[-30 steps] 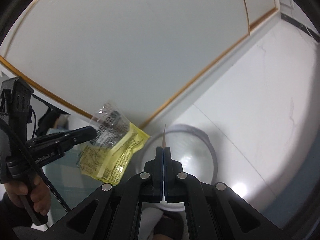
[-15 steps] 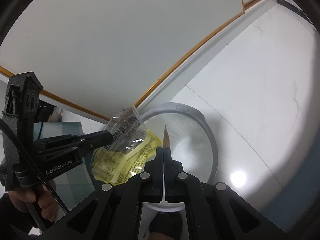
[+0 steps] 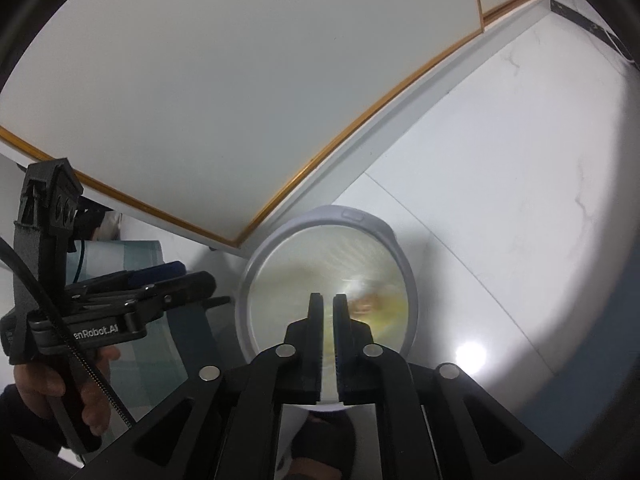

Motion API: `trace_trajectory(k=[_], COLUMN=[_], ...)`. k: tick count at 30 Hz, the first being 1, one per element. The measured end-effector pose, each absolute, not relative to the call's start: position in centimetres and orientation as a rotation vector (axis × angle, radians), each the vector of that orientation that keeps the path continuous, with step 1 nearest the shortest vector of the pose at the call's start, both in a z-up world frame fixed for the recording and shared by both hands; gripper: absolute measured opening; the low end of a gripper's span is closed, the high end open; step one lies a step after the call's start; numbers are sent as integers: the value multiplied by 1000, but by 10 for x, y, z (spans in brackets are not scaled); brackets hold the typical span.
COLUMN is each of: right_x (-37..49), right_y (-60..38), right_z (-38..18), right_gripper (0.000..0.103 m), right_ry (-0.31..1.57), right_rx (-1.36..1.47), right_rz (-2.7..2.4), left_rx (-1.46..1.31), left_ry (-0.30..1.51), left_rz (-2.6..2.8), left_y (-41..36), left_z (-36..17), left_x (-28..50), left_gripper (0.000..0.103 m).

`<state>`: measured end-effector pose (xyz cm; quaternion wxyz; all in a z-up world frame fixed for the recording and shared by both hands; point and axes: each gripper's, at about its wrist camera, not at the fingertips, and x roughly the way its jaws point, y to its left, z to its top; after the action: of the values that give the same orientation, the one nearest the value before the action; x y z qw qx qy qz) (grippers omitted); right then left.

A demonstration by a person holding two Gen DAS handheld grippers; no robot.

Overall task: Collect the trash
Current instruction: 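Open both tools to drop the wrappers into the bin, then move both open tools back toward the table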

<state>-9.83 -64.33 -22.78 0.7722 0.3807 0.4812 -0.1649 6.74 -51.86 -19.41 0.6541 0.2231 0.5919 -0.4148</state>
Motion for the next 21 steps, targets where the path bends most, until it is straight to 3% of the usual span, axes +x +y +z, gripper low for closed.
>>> trace_trajectory(k=[9, 18, 21], right_x=[-109, -104, -99], right_y=[-646, -624, -605], right_z=[-188, -84, -46], right_gripper=[27, 48, 50], right_ry=[979, 802, 734], right_rx=[798, 655, 605], right_rz=[-385, -372, -339], left_rx=[449, 247, 206], left_ry=[1185, 947, 867], left_rz=[-844, -720, -663], left_y=[-483, -405, -373], left_z=[-141, -27, 5], left_x=[78, 77, 76], left_gripper=[67, 67, 68])
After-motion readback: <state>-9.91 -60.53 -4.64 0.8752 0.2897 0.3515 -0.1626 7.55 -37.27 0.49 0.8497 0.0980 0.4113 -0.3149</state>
